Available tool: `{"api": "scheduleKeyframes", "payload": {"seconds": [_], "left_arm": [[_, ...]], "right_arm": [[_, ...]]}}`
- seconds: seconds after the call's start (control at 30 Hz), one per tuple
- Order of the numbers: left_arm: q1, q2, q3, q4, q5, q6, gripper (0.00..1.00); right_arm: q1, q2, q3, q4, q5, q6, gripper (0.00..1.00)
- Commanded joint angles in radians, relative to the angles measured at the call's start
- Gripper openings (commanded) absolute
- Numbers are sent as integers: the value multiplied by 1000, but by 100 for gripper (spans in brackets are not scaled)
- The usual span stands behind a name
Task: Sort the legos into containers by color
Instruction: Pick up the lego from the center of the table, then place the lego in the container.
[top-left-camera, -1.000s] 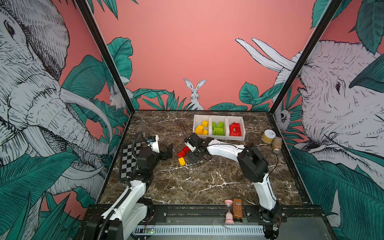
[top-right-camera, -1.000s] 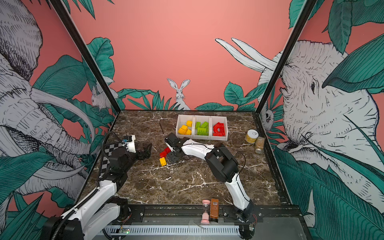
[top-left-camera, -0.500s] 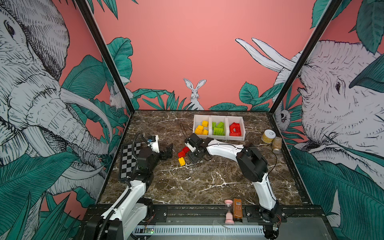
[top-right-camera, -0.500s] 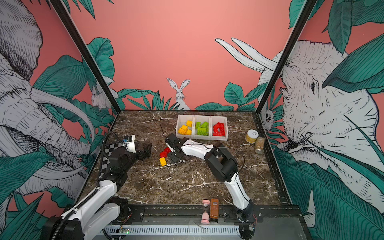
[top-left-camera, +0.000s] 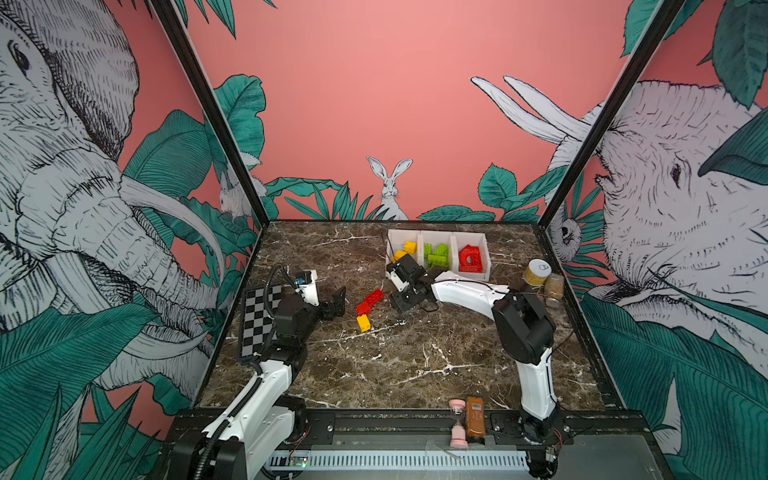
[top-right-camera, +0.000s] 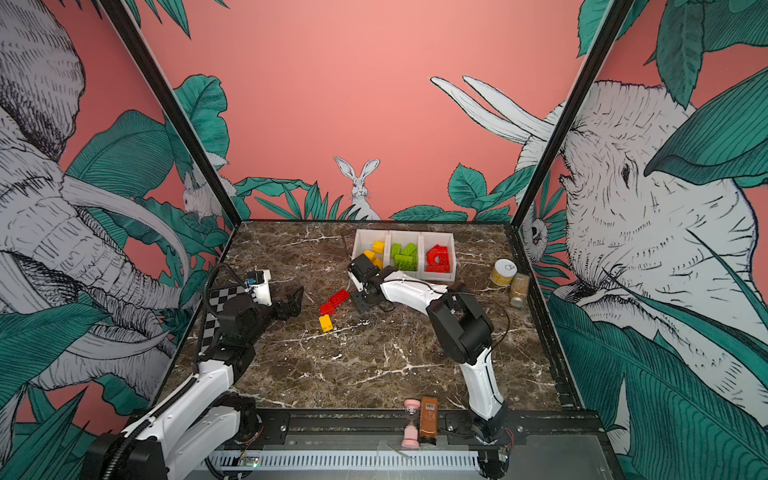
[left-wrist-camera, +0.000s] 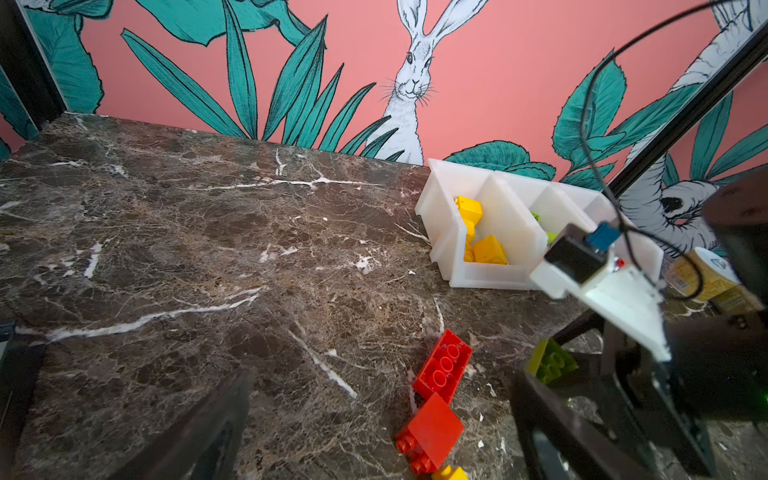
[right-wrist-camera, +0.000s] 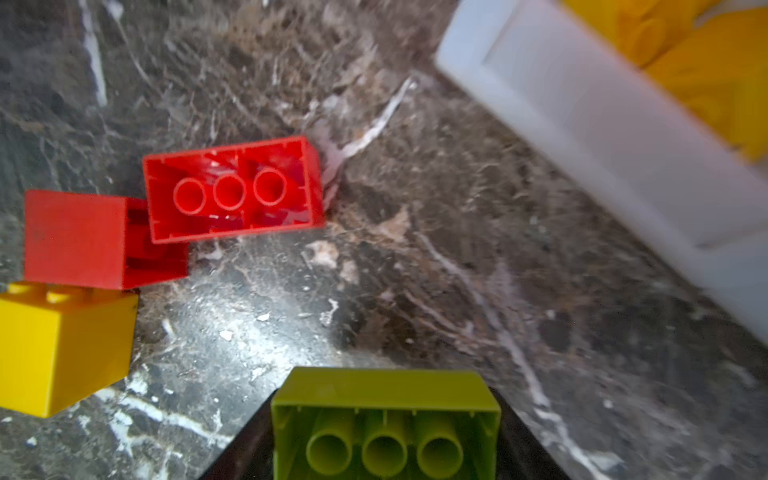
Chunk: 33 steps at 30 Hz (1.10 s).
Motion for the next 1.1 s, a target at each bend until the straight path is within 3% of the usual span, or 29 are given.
{"api": "scheduleKeyframes", "payload": {"seconds": [0.0,0.57,1.07], "left_arm": [[-6,-14,9,1,-3,3,99],[-7,-15,6,4,-7,10,99],[-7,-34,8,-10,-11,13,99]], "right_arm": [[-39,-66,5,-5,20,-19,55],[-297,49,236,0,2,-89,51],[-366,203,431,-58,-1,-80,56]]}}
